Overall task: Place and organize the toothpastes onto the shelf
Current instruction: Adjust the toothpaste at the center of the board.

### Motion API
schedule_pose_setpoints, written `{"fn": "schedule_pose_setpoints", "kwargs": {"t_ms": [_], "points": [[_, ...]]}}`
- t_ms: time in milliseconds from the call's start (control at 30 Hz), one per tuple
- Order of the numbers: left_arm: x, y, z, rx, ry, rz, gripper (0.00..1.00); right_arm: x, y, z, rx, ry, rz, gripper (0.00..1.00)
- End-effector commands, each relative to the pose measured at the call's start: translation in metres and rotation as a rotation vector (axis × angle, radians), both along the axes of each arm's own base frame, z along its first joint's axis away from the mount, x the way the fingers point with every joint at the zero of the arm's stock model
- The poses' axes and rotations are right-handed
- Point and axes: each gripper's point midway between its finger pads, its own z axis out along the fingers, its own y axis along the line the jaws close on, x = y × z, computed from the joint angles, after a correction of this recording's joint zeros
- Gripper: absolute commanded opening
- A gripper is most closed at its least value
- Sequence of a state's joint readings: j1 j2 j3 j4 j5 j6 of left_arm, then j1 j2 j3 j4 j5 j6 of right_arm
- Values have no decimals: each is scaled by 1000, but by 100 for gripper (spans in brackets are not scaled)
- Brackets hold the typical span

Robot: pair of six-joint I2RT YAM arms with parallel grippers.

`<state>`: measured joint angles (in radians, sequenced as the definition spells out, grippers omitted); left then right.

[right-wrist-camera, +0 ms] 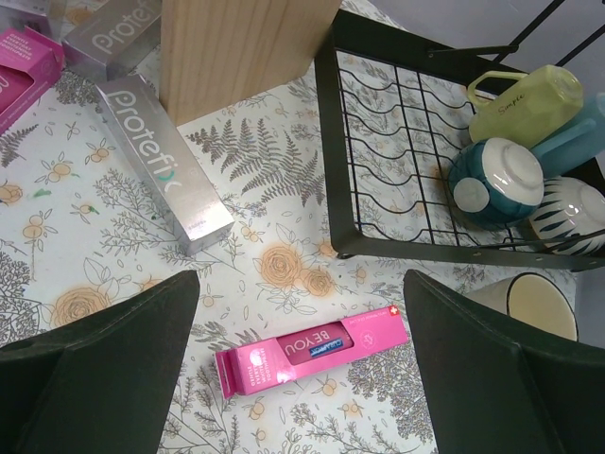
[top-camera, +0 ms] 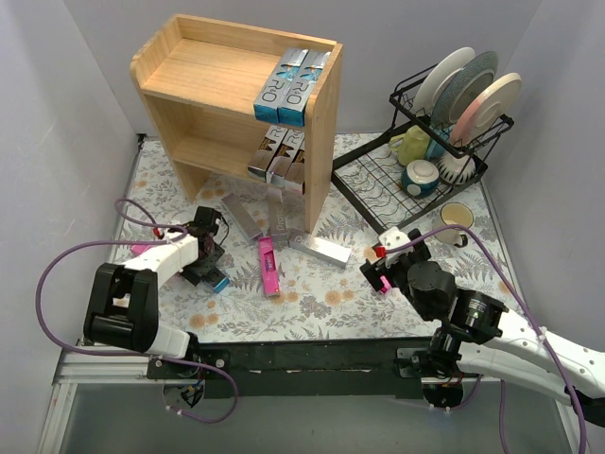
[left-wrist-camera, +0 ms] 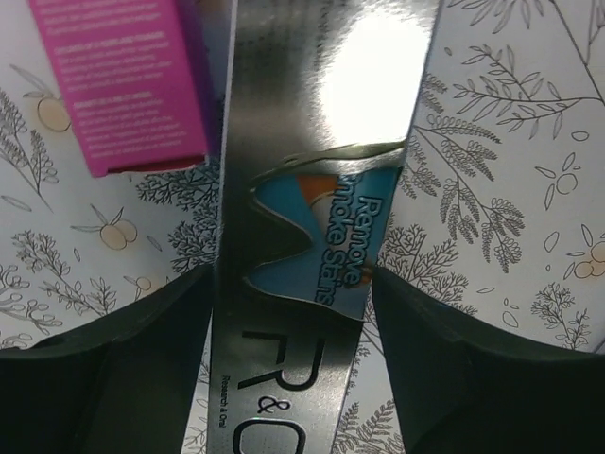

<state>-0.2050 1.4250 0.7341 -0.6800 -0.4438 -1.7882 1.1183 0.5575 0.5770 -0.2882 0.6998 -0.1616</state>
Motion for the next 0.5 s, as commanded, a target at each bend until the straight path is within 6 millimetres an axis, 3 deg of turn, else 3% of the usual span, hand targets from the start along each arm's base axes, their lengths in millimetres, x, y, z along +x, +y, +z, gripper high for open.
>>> {"fn": "schedule_pose_setpoints", "kwargs": {"t_ms": [0,133,300,433,467], "points": [[25,-16,-3,-13,-28,-175,60,2,1,11,47,-23,-11,97],[47,-36,-6,-25,-54,-400,53,3,1,10,43,-21,-11,97],[52,-41,-17,29,22,-582,53,2,2,10,43,-20,-6,97],[49,-40,-9,52,2,-557,59,2,3,9,42,-18,-2,97],[40,-41,-13,47,4,-546,69,2,4,9,43,-16,2,97]]}}
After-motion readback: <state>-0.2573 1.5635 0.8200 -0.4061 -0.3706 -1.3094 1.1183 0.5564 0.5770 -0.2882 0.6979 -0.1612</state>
